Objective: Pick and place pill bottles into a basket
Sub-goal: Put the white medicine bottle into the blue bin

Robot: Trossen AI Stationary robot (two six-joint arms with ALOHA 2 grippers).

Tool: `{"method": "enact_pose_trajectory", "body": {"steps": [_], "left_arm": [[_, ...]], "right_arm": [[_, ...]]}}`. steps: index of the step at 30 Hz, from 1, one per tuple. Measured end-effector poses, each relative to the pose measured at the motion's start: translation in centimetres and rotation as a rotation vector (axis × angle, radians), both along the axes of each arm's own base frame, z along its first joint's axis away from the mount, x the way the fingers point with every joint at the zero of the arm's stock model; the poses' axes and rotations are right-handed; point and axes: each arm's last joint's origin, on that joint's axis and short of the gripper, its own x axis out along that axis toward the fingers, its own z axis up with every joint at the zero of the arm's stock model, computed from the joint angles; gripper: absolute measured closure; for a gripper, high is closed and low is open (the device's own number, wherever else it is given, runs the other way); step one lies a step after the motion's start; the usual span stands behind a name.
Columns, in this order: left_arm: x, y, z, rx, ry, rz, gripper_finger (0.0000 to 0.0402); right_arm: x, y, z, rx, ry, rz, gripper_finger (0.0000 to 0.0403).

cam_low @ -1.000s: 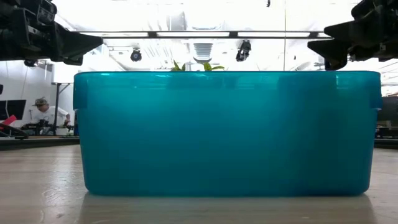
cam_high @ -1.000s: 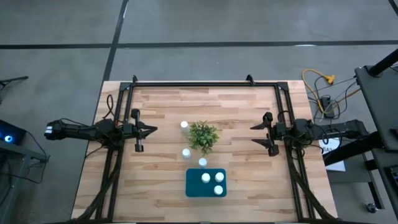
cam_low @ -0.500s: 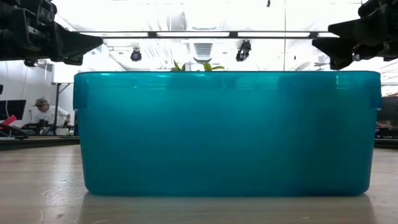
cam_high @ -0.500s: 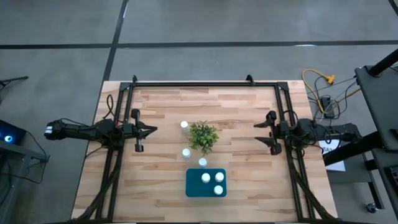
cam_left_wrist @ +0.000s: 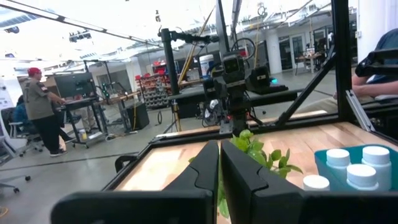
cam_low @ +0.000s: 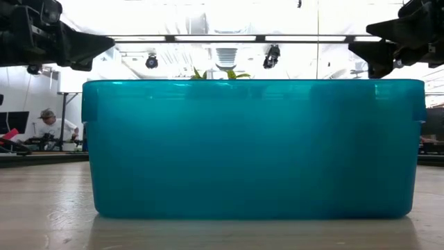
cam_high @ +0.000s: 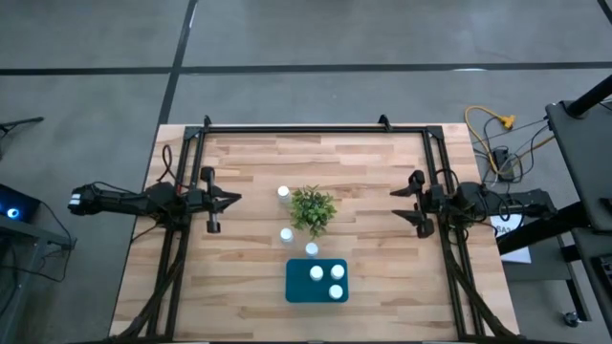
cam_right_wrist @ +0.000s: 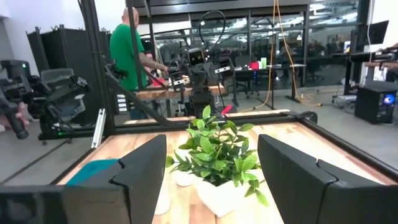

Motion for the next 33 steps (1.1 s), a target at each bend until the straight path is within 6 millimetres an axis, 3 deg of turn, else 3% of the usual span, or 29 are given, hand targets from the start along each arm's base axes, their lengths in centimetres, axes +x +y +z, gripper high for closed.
{"method": "enact_pose_trajectory", "body": {"steps": [22, 33], "left_arm": [[-0.3, 0.0, 1.5, -0.02, -0.165, -0.001, 0.0401], [-0.3, 0.0, 1.7, -0.245, -0.208, -0.05, 0.0401]], "right_arm": [[0.0, 0.0, 0.0, 0.018, 0.001, 0.002, 0.0158], [0.1, 0.0, 0.0, 0.017, 0.007, 0.002, 0.0165]]}}
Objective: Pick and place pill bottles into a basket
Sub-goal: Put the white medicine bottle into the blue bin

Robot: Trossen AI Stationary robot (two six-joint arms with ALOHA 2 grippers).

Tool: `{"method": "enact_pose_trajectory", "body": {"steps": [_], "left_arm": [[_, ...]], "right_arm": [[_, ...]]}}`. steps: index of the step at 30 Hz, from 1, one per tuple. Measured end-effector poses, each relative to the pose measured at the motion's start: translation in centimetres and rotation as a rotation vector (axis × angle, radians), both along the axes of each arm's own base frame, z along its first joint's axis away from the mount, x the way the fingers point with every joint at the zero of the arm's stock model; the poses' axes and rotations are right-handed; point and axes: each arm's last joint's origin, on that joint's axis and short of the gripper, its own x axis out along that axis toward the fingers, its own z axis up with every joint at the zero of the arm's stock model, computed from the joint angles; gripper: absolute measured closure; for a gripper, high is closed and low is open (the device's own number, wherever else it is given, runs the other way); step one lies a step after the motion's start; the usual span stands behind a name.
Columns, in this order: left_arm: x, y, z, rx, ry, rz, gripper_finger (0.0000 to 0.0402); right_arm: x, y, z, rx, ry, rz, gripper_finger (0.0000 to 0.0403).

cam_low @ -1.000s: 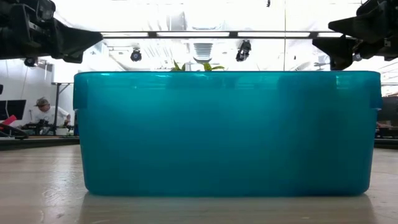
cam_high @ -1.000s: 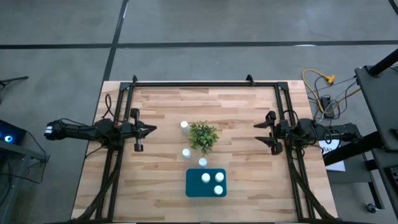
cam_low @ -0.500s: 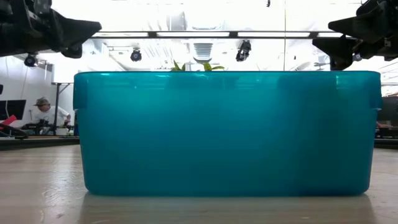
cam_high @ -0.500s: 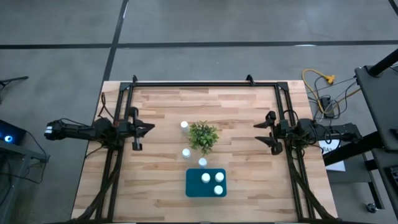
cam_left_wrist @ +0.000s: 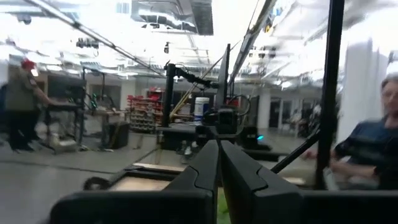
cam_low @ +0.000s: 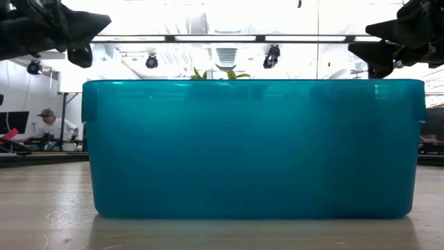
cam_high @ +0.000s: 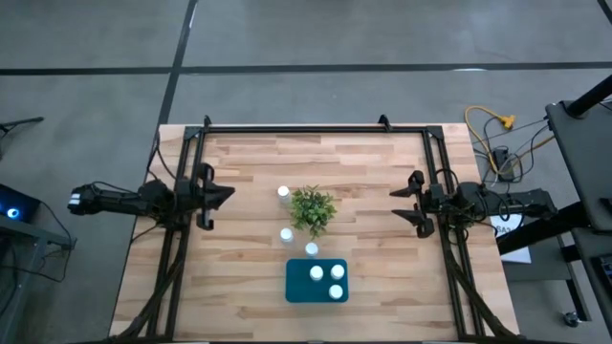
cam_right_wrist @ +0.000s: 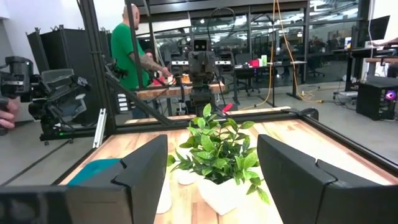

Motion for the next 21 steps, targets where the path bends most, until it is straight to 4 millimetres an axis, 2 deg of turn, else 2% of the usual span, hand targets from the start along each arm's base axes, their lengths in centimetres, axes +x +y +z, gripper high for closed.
{"method": "enact_pose_trajectory", "body": {"steps": [8, 17, 21], "left_arm": [[-0.3, 0.1, 0.7, -0.307, -0.119, -0.078, 0.0401], [0.0, 0.1, 2.1, -0.365, -0.056, -0.09, 0.0401], [-0.4, 0.1, 3.5, -0.406, -0.191, -0.133, 0.0401]], "right_arm": [[0.0, 0.0, 0.0, 0.0, 0.0, 0.0, 0.0156], [0.0, 0.0, 0.0, 0.0, 0.0, -0.001, 0.0162], [0.0, 0.0, 0.0, 0.0, 0.0, -0.001, 0.0163]]}}
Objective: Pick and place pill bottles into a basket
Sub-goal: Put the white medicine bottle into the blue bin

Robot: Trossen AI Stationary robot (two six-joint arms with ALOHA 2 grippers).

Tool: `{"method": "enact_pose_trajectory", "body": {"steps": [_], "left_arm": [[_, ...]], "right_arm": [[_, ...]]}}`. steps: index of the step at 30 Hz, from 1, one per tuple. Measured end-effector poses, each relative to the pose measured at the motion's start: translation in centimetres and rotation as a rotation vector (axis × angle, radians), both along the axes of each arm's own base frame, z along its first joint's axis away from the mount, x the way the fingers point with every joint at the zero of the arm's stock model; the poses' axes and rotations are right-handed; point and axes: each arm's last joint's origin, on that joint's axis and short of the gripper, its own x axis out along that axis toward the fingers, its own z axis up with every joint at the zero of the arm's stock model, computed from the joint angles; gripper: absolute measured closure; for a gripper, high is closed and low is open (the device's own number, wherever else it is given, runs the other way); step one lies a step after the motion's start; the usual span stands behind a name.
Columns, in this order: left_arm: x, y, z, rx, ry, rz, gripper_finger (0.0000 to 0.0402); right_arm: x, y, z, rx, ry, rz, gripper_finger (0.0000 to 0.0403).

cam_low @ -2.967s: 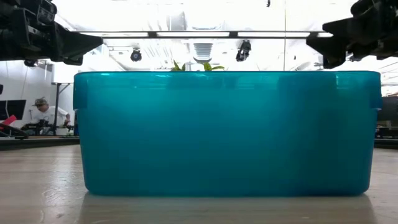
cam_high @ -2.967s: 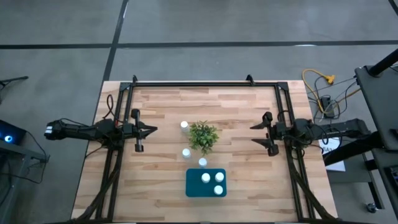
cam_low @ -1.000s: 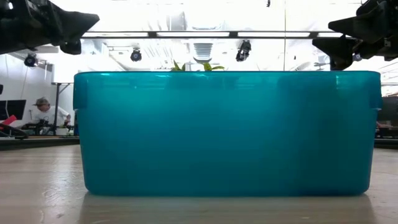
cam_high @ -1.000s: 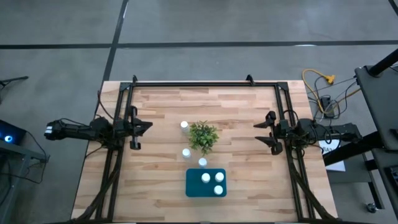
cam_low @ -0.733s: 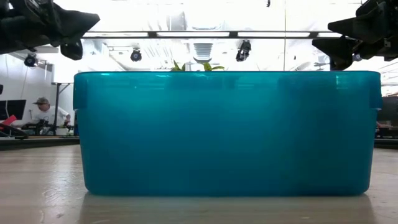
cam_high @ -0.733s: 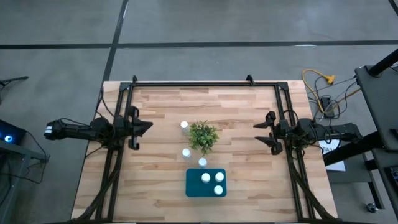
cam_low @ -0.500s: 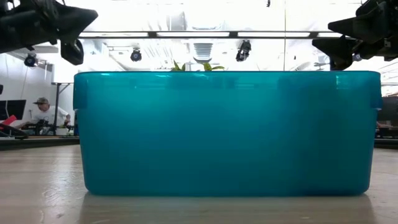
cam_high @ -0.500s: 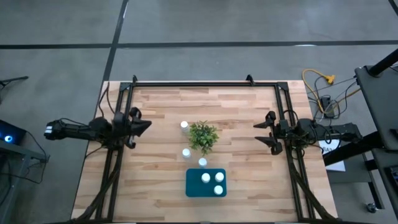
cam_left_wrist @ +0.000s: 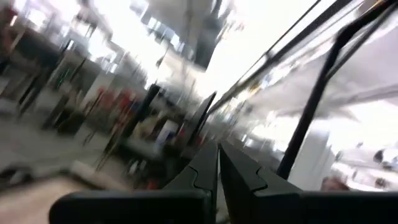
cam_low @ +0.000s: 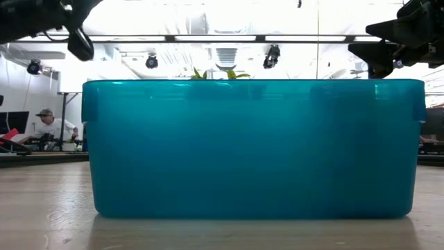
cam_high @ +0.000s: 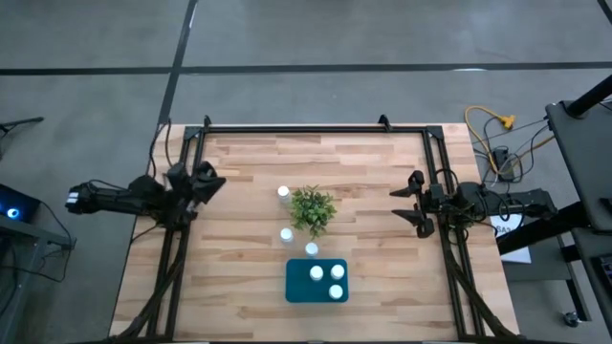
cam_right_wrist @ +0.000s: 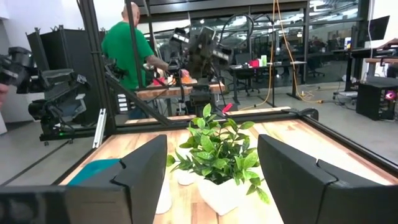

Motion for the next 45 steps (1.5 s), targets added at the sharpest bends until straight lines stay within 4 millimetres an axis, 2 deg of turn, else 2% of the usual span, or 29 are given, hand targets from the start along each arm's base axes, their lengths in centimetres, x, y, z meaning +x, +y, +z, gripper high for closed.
{"method": "enact_pose_trajectory", "body": {"steps": [3, 5, 7, 11, 14, 17, 21, 26, 30, 33, 39, 45], "left_arm": [[-0.4, -0.1, 0.8, 0.105, -0.08, 0.003, 0.0401], [-0.5, -0.1, 1.3, 0.143, -0.069, 0.02, 0.0401], [-0.4, -0.1, 1.7, 0.134, 0.014, 0.023, 0.0401], [0.4, -0.1, 2.4, 0.08, 0.305, 0.006, 0.04], [0.7, -0.1, 4.2, 0.094, 0.378, 0.008, 0.0388], [1.0, -0.1, 6.2, 0.13, 0.409, 0.017, 0.0361], [1.5, -0.1, 8.0, 0.138, 0.451, 0.021, 0.0301], [2.2, 0.0, 9.5, 0.132, 0.492, 0.067, 0.0217], [2.4, 0.2, 10.7, 0.131, 0.562, 0.104, 0.017], [2.8, 0.4, 12.4, 0.133, 0.623, 0.122, 0.0152], [4.5, 0.9, 16.2, 0.194, 0.716, 0.16, 0.0148], [6.8, 1.9, 16.9, 0.196, 0.958, 0.09, 0.0148]], "right_arm": [[0.0, 0.0, 0.0, 0.0, 0.0, 0.0, 0.016], [0.0, 0.0, 0.0, 0.0, 0.0, 0.0, 0.0159], [0.0, 0.0, 0.0, 0.0, 0.0, 0.0, 0.0158], [0.0, 0.0, 0.0, 0.0, 0.0, 0.0, 0.0162], [0.0, 0.0, 0.0, 0.0, 0.0, 0.0, 0.0165], [0.0, 0.0, 0.0, 0.0, 0.0, 0.0, 0.0165], [0.0, 0.0, 0.0, 0.0, 0.0, 0.0, 0.0161], [0.0, 0.0, 0.0, 0.0, 0.0, 0.0, 0.0156], [0.0, 0.0, 0.0, 0.0, 0.0, 0.001, 0.0158], [0.0, 0.0, 0.0, 0.0, 0.0, 0.001, 0.0161], [0.0, 0.0, 0.0, 0.0, 0.0, 0.001, 0.0156], [0.0, 0.0, 0.0, 0.0, 0.0, 0.0, 0.016]]}}
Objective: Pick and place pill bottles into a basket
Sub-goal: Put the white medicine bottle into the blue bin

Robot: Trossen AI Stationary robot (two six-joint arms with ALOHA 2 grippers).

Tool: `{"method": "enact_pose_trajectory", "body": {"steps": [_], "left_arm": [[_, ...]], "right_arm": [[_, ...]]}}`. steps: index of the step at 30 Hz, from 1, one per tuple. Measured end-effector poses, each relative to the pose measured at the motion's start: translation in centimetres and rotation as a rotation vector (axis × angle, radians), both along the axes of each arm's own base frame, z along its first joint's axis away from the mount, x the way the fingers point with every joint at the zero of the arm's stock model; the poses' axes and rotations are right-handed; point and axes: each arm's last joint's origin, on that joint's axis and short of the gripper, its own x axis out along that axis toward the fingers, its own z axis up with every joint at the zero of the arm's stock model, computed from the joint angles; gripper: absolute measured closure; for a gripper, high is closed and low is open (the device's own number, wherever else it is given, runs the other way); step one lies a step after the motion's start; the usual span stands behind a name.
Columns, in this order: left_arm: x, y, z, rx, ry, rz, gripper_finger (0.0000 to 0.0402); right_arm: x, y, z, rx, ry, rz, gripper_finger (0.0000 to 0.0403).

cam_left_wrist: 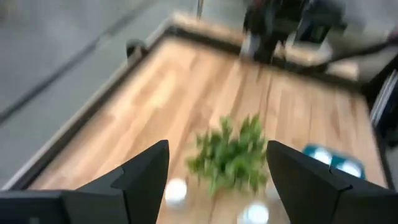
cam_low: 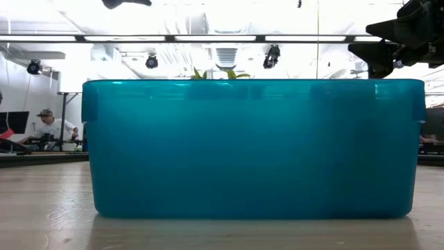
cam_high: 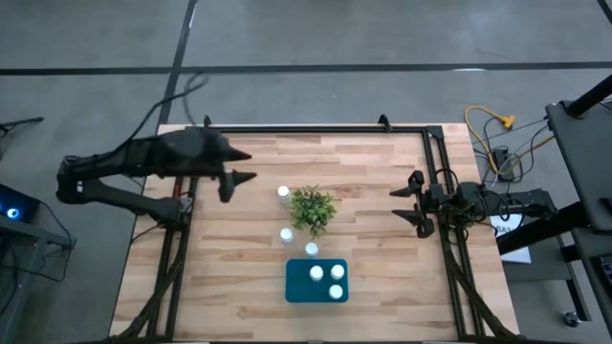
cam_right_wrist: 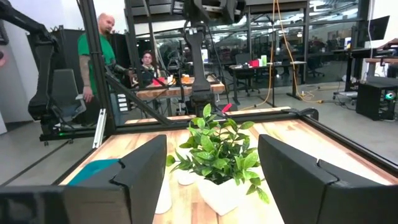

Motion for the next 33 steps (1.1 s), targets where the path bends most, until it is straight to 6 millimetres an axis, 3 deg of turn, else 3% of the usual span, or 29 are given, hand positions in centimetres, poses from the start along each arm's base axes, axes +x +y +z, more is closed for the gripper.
{"method": "enact_pose_trajectory", "body": {"steps": [14, 33], "left_arm": [[5.1, 3.1, -3.5, 0.013, 0.337, -0.044, 0.0148], [10.1, 5.4, -8.7, 0.025, 0.567, -0.209, 0.0148]], "right_arm": [[0.0, 0.0, 0.0, 0.0, 0.0, 0.0, 0.0159], [0.0, 0.0, 0.0, 0.0, 0.001, 0.0, 0.0156]]}}
